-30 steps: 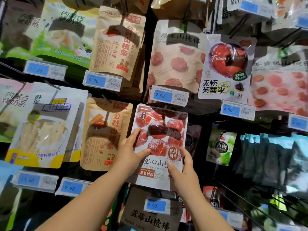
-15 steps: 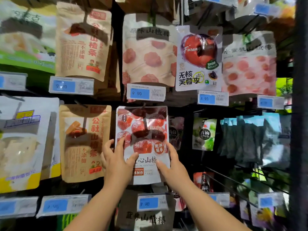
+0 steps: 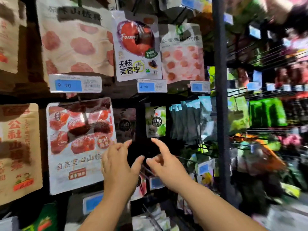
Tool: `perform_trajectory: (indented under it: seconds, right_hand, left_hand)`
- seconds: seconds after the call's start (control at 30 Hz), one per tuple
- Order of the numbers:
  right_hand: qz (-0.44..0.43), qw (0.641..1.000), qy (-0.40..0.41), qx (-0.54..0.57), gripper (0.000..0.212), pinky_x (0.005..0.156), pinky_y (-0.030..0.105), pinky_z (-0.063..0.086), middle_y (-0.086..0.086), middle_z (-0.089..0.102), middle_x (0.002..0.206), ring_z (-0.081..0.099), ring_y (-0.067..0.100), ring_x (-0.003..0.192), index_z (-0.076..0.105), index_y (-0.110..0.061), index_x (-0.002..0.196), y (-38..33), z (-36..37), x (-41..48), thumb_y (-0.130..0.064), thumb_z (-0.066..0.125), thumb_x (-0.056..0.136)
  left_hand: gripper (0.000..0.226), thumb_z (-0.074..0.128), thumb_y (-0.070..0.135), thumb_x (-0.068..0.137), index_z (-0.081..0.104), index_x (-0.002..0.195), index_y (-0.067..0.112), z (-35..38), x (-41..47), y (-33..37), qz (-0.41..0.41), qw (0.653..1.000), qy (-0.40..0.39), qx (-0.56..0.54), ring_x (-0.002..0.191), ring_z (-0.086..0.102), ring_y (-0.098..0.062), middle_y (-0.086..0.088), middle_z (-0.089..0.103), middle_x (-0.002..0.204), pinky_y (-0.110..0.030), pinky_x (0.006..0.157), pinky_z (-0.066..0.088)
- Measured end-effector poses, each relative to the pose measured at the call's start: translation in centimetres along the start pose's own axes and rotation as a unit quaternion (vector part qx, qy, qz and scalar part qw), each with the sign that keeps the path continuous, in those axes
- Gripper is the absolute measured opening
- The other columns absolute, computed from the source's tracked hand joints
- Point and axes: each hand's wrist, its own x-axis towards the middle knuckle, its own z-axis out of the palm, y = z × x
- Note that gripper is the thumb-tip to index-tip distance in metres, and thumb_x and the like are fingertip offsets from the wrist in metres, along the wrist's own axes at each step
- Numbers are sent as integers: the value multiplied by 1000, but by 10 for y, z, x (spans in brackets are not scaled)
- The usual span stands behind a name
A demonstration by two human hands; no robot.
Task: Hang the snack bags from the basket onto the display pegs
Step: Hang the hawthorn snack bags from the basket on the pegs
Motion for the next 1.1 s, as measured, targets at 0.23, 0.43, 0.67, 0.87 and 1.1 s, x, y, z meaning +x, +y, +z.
perform_trajectory:
  seconds: [0.23,0.43,0.67,0.87,1.1]
  right_hand:
    - [84,987,34,-131,48,80,36,51,-8,62,82,59,10,72,37,-43,142,48,-113,-65,-37,56,98]
    - [254,928,55,-267,34,77,28,49,-11,62,105,61,12,93,53,-36,131,76,-241,-161,-41,57,98]
    - [386,849,13,-361,35,97,26,42,-12,59,124,54,10,116,60,-34,127,95,-307,-260,-46,60,94]
    - [430,807,-50,-402,43,94,22,37,-14,54,132,51,9,119,55,-41,132,109,-304,-309,-49,64,91]
    - [411,822,-42,-392,49,92,20,35,-16,50,137,45,0,111,53,-39,135,115,-297,-326,-46,67,89]
  left_hand:
    - [56,51,54,78,64,118,17,99,-36,57,129,979,-130,-95,104,57,-30,-1,63,106,-30,91,27]
    - [47,64,48,85,61,127,26,179,-110,140,200,886,-363,-206,120,51,-20,6,62,122,-34,101,40]
    - [60,70,45,85,49,140,29,230,-187,191,324,760,-530,-191,135,36,-10,8,46,144,-19,109,23]
    - [75,71,54,80,42,145,32,261,-218,184,365,724,-565,-154,144,25,-12,12,37,153,-21,114,14]
    - [37,44,41,102,49,138,41,260,-233,181,364,764,-512,-151,141,33,-7,19,46,146,-23,112,24]
